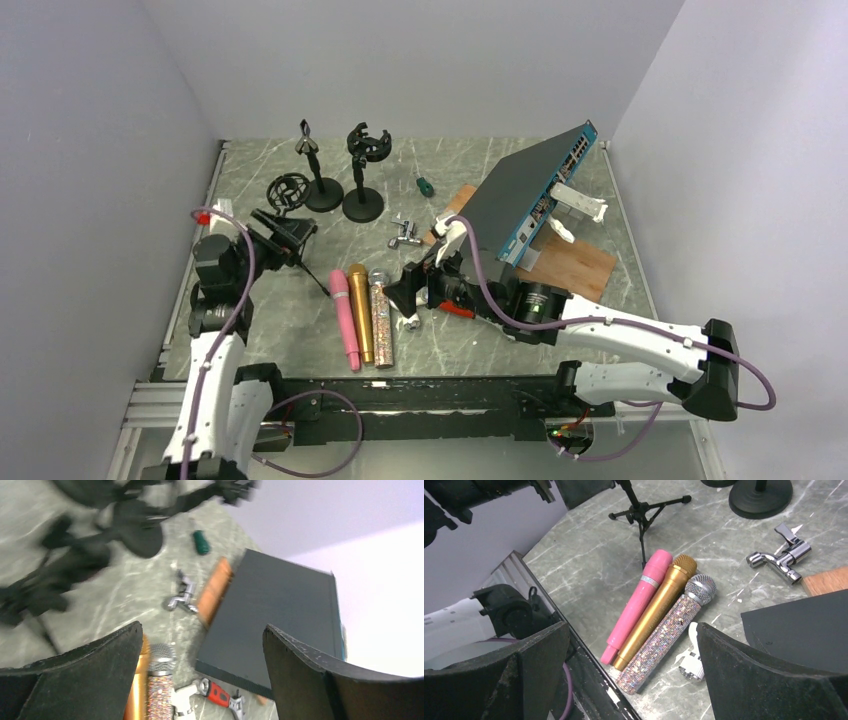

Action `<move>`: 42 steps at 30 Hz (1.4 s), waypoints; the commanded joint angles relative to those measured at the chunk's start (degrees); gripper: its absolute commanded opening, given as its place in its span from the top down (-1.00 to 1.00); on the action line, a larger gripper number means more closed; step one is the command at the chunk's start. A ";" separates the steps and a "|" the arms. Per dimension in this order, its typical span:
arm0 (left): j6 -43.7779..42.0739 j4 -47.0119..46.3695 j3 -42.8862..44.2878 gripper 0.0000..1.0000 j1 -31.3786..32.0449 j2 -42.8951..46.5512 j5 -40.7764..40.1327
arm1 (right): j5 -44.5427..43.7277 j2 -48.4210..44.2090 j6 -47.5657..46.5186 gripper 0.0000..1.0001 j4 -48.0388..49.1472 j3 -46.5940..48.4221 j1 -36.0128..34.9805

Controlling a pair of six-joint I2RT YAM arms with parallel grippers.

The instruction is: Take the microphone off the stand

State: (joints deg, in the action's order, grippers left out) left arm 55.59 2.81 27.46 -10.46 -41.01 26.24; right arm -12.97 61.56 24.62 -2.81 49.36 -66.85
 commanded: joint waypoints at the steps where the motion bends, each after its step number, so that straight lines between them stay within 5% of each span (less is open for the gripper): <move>1: -12.04 1.62 7.47 -0.82 8.81 2.08 -4.30 | -2.18 -1.04 -0.47 -1.00 -4.88 7.73 -0.17; 11: -26.64 -5.90 26.51 -0.81 43.59 -2.16 -8.16 | -22.66 -0.94 -2.60 -1.00 -25.58 25.15 -0.18; 14: -30.75 -7.69 29.35 -0.82 49.64 -1.08 -11.30 | -29.14 -3.48 -3.52 -1.00 -28.18 27.49 -0.13; 23: -34.63 -6.33 33.99 -0.82 50.78 4.01 -15.89 | -40.55 -16.23 -6.51 -1.00 -28.43 29.36 -0.16; 42: -38.50 5.52 46.14 -0.82 50.73 8.18 -25.97 | -39.14 -18.24 -10.65 -1.00 -29.10 36.99 -0.21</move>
State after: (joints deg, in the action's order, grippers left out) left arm 18.92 5.06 70.11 40.10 -34.30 4.75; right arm -52.82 44.58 15.92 -33.36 85.49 -66.85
